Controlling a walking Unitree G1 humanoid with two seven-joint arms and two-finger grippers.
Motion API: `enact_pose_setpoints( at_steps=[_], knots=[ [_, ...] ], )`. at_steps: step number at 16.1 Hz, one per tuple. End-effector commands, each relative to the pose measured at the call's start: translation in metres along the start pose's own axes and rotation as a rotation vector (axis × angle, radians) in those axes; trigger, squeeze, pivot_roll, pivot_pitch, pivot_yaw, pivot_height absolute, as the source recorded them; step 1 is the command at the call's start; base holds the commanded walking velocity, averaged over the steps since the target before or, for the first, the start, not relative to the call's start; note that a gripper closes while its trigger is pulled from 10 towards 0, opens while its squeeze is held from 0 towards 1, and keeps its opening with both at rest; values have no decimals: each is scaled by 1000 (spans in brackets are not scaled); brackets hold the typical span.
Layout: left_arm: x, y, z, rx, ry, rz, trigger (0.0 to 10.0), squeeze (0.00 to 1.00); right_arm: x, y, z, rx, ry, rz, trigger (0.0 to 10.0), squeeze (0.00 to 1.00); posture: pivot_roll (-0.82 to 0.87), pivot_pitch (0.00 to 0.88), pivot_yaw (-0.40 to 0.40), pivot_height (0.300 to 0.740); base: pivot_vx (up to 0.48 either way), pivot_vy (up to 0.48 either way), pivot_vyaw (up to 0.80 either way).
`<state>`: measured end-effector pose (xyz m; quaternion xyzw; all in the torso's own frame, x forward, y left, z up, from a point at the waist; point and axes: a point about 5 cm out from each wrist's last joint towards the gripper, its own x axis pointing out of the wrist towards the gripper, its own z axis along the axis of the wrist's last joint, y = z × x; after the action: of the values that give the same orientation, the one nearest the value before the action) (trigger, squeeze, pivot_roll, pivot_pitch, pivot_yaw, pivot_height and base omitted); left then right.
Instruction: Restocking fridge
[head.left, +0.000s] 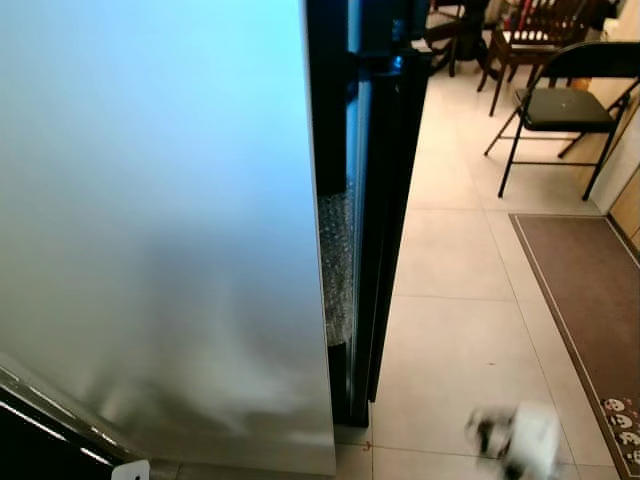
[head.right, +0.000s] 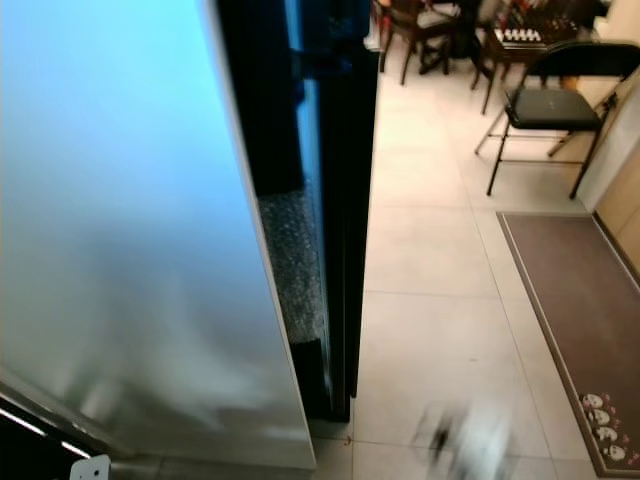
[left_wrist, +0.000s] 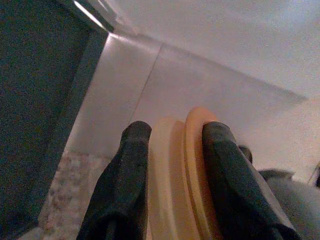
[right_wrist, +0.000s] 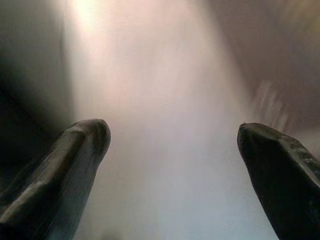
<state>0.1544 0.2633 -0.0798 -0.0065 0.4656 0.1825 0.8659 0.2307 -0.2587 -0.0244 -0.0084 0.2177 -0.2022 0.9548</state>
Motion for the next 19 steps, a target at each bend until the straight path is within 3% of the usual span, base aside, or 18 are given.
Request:
enact_pose_setpoints(
  at_steps=[1, 2, 4, 12, 13, 14, 16, 19],
  knots=[
    [-1, 4, -4, 3, 13, 12, 10000, 0, 8, 5, 34, -22, -162, 11, 10000, 0, -73, 0, 49, 740, 0, 0, 0],
    [-1, 4, -4, 3, 12, 11, 10000, 0, 8, 9, 40, -59, -204, 21, 10000, 0, -72, 0, 48, 740, 0, 0, 0],
    [-1, 4, -3, -10, 4, 13, 10000, 0, 2, 20, 50, -43, -298, 53, 10000, 0, -55, 0, 46, 740, 0, 0, 0],
    [-1, 4, -3, -15, 3, 13, 10000, 0, -1, 20, 53, -41, -307, 51, 10000, 0, -55, 0, 46, 740, 0, 0, 0],
    [0, 6, -2, -3, 1, 14, 10000, 0, -11, 54, 73, -34, -385, 178, 10000, 0, -78, 0, 55, 740, 0, 0, 0],
    [0, 2, 3, 13, -13, 8, 10000, 0, -45, 164, 120, 9, -465, 605, 10000, 0, -50, 0, 42, 740, 0, 0, 0],
    [0, 2, 3, 1, -14, 12, 10000, 0, -48, 181, 129, 30, -460, 661, 10000, 0, -45, 0, 41, 740, 0, 0, 0],
    [0, 2, 2, 3, -13, 12, 10000, 0, -49, 179, 127, 26, -448, 630, 10000, 0, -47, 0, 42, 740, 0, 0, 0]
  ],
)
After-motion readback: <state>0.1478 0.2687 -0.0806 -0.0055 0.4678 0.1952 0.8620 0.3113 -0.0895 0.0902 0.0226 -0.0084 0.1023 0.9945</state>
